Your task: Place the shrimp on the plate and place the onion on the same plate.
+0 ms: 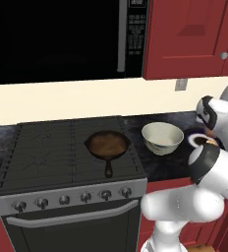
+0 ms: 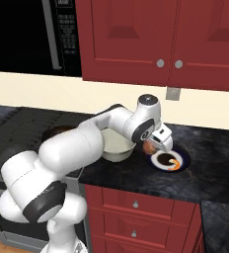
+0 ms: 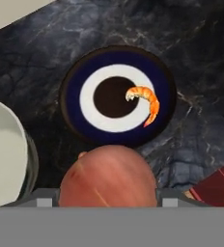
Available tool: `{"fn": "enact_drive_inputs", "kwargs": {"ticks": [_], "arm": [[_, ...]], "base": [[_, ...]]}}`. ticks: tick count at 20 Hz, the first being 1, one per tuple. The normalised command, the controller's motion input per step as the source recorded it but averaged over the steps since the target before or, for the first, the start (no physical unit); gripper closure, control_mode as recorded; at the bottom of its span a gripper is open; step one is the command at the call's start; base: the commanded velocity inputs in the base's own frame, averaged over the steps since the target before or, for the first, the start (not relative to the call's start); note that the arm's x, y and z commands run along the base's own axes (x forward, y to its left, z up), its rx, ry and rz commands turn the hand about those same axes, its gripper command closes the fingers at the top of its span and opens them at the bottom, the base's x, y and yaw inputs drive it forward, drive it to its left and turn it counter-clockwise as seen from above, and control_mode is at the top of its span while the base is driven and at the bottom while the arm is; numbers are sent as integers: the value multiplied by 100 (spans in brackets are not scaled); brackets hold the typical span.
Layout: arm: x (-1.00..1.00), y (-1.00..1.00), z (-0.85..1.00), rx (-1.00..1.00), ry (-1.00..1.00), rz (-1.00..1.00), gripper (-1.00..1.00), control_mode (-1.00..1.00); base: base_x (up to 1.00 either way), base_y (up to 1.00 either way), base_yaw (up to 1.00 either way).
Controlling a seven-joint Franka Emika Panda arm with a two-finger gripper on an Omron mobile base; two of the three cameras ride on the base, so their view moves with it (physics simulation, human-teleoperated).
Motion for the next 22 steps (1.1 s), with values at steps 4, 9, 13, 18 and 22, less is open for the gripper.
{"fn": "enact_drive_inputs", "kwargs": {"ticks": [4,9,13,18,22], "arm": [[31,-8,-44,6,1,0,100,-100],[39,-17,-41,1,3,0,100,-100],[38,-32,-30,1,1,0,100,-100],[39,-19,-19,2,1,0,100,-100],[48,-3,-15,1,8,0,100,-100]], "base": [[0,0,0],[0,0,0],[0,0,0],[0,0,0],[0,0,0]]}}
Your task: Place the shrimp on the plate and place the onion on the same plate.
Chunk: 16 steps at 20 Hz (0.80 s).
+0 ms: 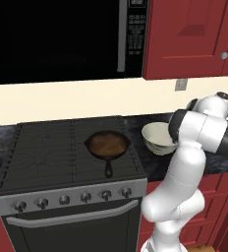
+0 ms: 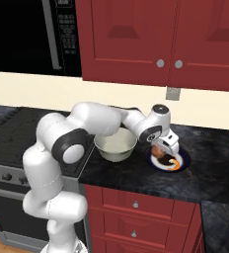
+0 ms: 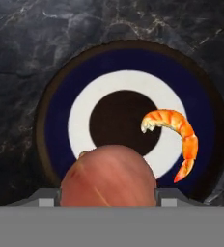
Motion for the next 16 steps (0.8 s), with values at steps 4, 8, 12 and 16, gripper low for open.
{"fn": "enact_drive_inputs", "kwargs": {"ticks": [4,8,12,16], "arm": [[35,-1,-32,0,1,0,100,-100],[21,-4,-39,0,0,0,100,-100],[14,-19,-24,1,0,0,100,-100],[6,0,-7,2,0,0,100,-100]], "base": [[0,0,0],[0,0,0],[0,0,0],[0,0,0]]}}
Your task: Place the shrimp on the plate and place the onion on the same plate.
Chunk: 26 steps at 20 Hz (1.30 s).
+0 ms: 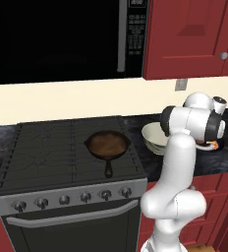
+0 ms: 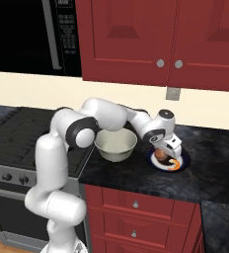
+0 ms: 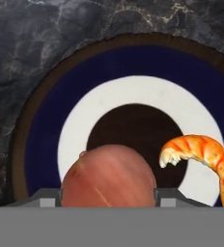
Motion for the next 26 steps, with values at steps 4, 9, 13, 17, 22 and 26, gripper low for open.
{"fn": "enact_drive_inputs", "kwargs": {"ticks": [4,9,13,17,22,26], "arm": [[5,0,0,0,3,0,-100,-100],[0,0,0,0,0,0,-100,-100],[0,0,14,-1,0,0,-100,-100],[-12,0,30,0,0,0,-100,-100],[-87,0,32,0,-4,0,-100,-100],[-100,31,51,-7,-8,0,-100,-100]], "base": [[0,0,0],[0,0,0],[0,0,0],[0,0,0],[0,0,0],[0,0,0]]}}
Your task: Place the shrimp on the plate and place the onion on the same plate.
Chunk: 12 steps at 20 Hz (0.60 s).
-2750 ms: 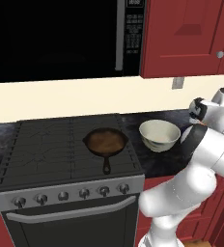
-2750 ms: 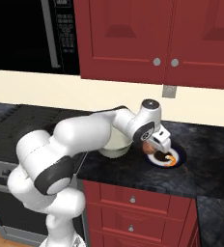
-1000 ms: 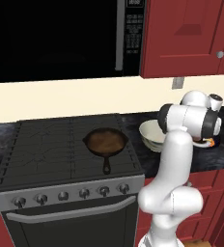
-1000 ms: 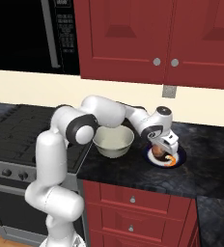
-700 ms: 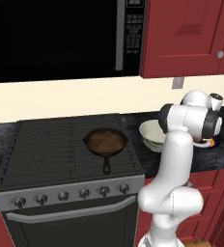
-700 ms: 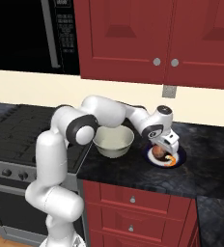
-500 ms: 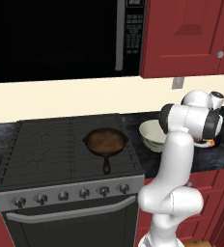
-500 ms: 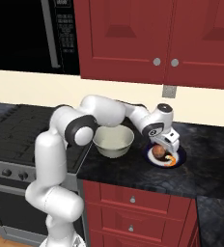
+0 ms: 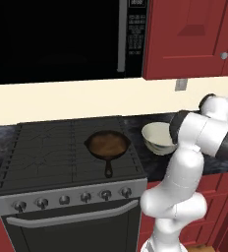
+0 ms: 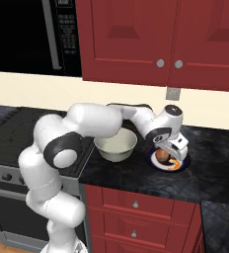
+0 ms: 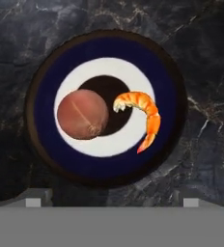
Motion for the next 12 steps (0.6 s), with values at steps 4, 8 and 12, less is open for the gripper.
{"fn": "enact_drive_inputs", "kwargs": {"ticks": [4,8,12], "arm": [[-100,88,62,-13,-4,0,-100,-100],[-100,100,42,-12,-5,3,-100,-100],[-84,100,22,-9,-1,5,-100,-100]], "base": [[0,0,0],[0,0,0],[0,0,0]]}}
